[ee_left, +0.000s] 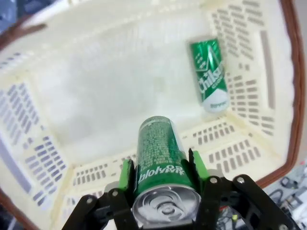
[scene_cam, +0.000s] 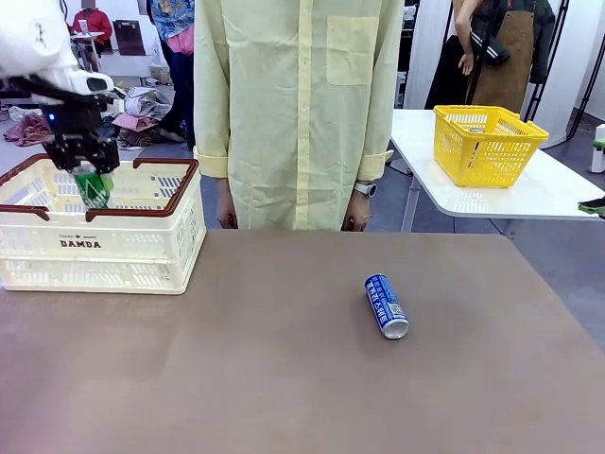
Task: Place the drinks into the Shopping basket.
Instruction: Pick up one drink and place it into the Shopping basket.
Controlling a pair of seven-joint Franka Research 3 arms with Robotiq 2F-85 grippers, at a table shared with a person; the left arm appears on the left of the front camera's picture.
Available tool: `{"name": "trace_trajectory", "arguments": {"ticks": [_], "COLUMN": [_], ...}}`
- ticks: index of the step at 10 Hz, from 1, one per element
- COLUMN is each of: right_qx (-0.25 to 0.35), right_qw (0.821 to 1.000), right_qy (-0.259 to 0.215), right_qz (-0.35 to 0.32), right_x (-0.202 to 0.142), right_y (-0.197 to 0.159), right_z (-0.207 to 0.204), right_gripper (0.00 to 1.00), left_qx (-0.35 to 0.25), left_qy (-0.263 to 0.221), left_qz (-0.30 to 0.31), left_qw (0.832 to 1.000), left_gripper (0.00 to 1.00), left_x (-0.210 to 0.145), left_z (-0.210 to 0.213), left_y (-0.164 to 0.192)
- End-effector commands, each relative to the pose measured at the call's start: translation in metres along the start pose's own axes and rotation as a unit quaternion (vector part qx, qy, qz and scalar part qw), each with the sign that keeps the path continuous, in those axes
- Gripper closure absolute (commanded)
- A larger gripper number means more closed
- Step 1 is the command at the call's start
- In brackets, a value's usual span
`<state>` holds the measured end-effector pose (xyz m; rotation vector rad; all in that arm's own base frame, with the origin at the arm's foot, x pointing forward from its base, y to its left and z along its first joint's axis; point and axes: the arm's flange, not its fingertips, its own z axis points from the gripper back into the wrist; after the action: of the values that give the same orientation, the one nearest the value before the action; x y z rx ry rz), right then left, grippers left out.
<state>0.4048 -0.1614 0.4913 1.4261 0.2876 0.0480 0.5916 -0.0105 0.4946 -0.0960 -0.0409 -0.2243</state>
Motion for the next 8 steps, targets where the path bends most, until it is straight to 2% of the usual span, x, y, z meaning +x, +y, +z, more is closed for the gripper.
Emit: {"name": "trace_trajectory", "arguments": {"ticks": [1, 2, 5, 8], "right_qx": [0.005, 0.005, 0.005, 0.005], "right_qw": [1.000, 1.000, 1.000, 1.000], "right_qy": [-0.003, -0.003, -0.003, -0.003], "right_qz": [-0.007, -0.007, -0.007, -0.007], "right_x": [0.002, 0.002, 0.002, 0.002], "right_y": [0.007, 0.007, 0.007, 0.007], "right_z": [-0.001, -0.001, -0.001, -0.001], "right_gripper": [0.00, 0.00, 0.00, 0.00], "left_qx": [0.002, 0.004, 0.012, 0.034], "left_qy": [-0.046, -0.050, -0.012, -0.006], "left_qz": [-0.018, -0.024, -0.041, -0.045], "left_qw": [0.999, 0.998, 0.999, 0.998], "left_gripper": [1.00, 1.00, 1.00, 1.00], "left_x": [-0.003, 0.009, 0.038, 0.044], "left_z": [-0.025, -0.035, -0.059, -0.071], "left_y": [-0.013, -0.015, -0.019, -0.023]}}
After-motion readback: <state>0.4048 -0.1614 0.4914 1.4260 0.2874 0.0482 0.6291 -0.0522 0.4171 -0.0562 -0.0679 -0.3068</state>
